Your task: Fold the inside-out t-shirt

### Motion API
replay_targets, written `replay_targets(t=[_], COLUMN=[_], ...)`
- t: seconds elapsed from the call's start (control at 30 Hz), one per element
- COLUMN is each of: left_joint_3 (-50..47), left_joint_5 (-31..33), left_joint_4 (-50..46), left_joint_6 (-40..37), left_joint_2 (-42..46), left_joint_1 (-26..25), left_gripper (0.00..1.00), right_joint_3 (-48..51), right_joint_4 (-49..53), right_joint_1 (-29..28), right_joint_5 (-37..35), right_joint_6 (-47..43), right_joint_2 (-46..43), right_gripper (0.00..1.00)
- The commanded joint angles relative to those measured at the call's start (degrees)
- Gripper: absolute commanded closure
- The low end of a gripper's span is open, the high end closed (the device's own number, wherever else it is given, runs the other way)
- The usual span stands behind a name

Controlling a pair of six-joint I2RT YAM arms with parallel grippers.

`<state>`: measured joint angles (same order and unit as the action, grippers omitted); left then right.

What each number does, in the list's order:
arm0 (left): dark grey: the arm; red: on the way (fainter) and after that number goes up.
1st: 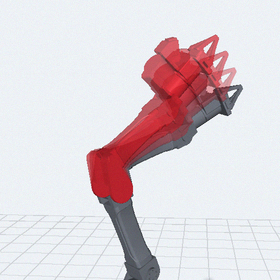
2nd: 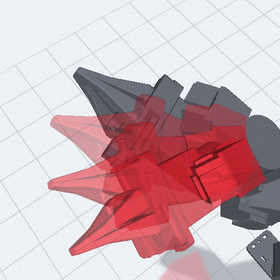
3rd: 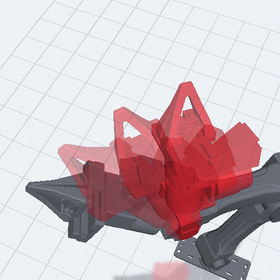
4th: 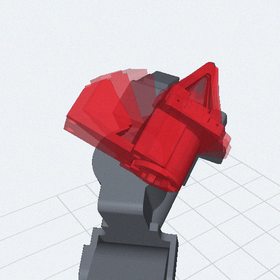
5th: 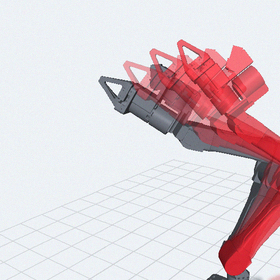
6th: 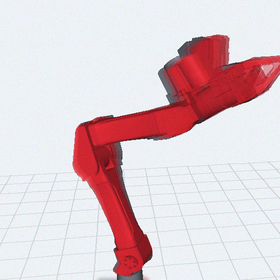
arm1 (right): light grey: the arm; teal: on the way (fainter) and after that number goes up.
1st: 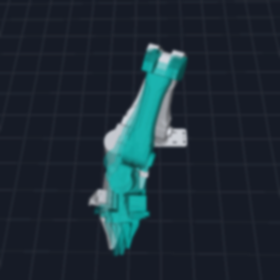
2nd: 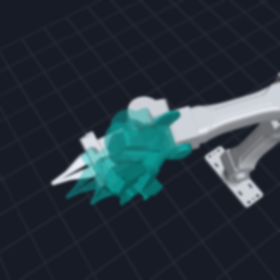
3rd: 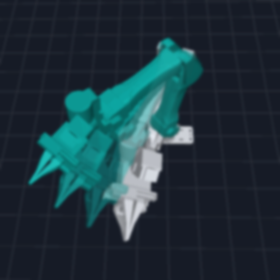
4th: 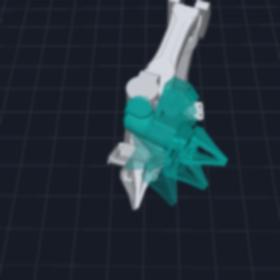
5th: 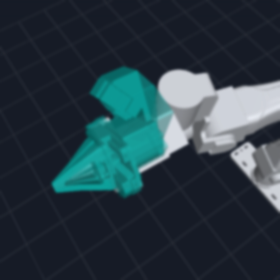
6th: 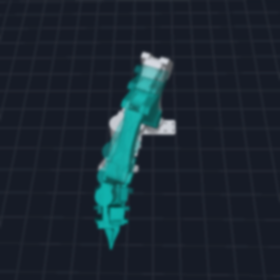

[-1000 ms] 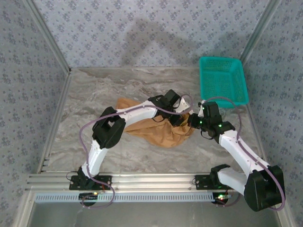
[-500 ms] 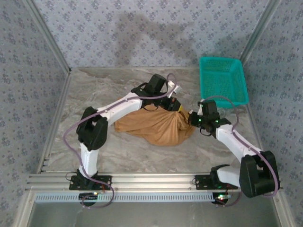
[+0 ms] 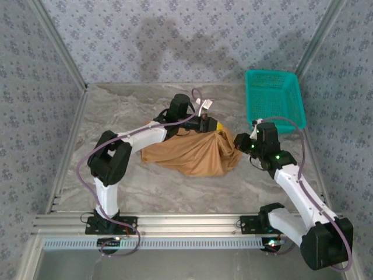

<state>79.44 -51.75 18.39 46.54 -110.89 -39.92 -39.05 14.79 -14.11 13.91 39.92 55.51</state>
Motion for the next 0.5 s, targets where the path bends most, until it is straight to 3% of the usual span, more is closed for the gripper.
replay_targets(t=[0.0,0.23,0.3,0.47], left_joint_3=[0.5,0.36,0.2,-0.05], left_joint_5=[-1.7,-1.01,-0.9,-0.86], left_joint_4=[4.38,2.46,2.47,2.31], left_joint_6=[1.74,0.25,0.18,-0.28], left_joint_2=[0.13,0.97,1.03,1.54], left_joint_1=[-0.3,-0.77,-0.87,-1.0], left_gripper=[1.0,1.0,1.0,1.0], right_joint_3=[2.32,-0.59,-1.74,0.36], right_joint_4=[-7.36,-16.39,-17.37,-25.77], right_joint_1=[-1.16,-4.38,-5.73,-8.66], right_joint_5=[4.23,1.88,0.03,-1.75], right_joint_6=[7.86,11.74,12.63,21.37], right_joint_2=[2.46,12.55,15.74,23.92], right_gripper=[0.96,0.96,0.84,0.35])
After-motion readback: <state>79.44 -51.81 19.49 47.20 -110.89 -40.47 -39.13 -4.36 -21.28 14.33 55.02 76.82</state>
